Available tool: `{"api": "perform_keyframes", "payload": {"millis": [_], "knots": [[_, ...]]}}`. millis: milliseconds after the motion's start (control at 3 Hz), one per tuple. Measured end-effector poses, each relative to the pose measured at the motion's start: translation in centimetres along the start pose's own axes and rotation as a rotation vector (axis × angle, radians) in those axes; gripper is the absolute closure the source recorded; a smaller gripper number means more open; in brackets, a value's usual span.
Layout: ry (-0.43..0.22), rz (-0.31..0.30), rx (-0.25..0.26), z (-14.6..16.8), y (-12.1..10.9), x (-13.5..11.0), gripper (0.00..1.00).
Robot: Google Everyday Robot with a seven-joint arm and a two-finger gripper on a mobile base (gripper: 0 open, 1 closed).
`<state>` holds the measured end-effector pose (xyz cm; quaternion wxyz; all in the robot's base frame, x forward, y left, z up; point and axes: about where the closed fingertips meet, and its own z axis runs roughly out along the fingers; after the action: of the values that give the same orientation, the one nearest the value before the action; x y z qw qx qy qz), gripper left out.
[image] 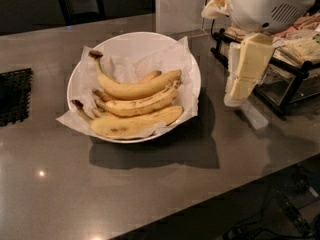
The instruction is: Pick banana from white bowl
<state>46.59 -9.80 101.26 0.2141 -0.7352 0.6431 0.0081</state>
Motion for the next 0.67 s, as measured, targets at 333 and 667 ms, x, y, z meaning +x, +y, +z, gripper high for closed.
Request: {"api": "perform_keyframes", "payload": {"millis": [333, 667], "knots": [[-0.017, -0.06, -0.022, 1.4, -1.0, -3.0, 0.0], [0.008, -0.142, -0.051, 3.2, -0.6, -6.0, 0.0]]}}
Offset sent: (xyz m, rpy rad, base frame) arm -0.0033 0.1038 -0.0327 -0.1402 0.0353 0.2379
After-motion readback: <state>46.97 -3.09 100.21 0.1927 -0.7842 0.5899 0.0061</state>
